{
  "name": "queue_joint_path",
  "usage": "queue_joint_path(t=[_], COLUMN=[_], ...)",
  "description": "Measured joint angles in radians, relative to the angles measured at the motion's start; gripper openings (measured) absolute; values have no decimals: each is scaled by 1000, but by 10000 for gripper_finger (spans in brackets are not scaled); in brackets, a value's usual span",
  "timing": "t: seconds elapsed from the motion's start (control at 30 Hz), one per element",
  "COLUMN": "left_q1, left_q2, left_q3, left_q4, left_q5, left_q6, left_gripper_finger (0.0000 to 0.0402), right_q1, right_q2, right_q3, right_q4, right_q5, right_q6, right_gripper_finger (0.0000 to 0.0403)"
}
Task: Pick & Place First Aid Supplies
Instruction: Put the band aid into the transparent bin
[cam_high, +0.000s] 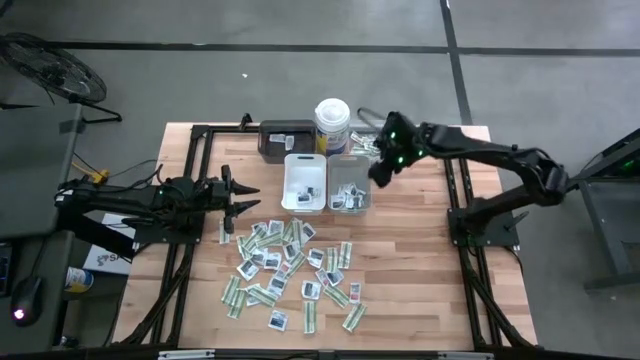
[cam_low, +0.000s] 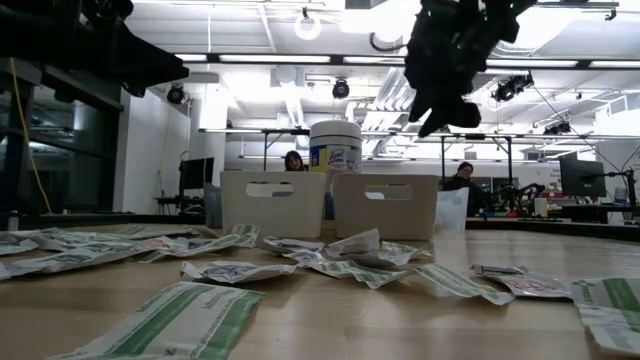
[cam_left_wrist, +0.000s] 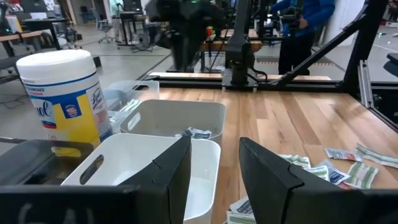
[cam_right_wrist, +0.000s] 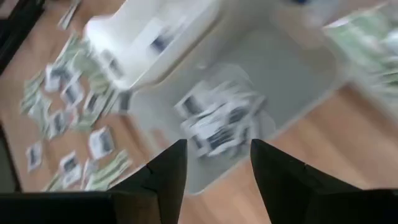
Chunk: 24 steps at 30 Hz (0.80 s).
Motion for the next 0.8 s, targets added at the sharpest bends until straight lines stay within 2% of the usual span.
queue_joint_path(t=[0.2,0.4,0.53,0.67,0.8], left_q1=[0,0,0,0,0], left_q2=[0,0,0,0,0], left_q3=[0,0,0,0,0], left_q4=[-4,-7,-22,-34,-34], left_q5=[0,25,49,76,98], left_q6=[0,0,-1,-5,-5], left_gripper_finger=[133,133,133,133,133], right_q1=[216,418,551,700,824], right_q2=[-1,-1,-1,27,84], right_q3=[0,0,0,0,0], right_q4=[0,-18,-26,-16,14], right_q5=[26,19,65,147,144], right_q6=[128,325,447,512,541], right_gripper_finger=[171,171,171,171,171])
